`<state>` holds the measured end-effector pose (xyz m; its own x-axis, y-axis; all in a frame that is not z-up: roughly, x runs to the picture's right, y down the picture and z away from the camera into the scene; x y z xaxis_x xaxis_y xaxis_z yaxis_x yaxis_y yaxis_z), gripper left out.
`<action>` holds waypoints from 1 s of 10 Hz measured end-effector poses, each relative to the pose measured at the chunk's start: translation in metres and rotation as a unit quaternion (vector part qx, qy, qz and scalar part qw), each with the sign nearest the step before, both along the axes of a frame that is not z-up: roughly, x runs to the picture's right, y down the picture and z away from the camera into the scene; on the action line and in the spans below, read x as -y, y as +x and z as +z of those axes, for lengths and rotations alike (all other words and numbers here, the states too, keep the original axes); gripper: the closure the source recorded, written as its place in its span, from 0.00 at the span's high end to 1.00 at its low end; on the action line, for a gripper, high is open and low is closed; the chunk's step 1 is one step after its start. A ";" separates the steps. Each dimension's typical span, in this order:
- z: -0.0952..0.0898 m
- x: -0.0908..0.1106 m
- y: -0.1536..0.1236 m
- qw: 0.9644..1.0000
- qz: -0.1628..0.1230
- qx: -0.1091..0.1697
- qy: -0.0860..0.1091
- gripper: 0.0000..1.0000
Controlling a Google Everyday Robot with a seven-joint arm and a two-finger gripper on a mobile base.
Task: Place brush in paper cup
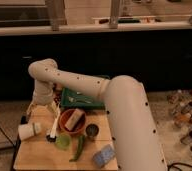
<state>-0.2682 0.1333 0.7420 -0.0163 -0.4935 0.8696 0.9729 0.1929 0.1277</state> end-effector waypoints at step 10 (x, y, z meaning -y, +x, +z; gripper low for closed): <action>-0.011 0.007 0.007 0.999 0.008 0.006 0.033 0.80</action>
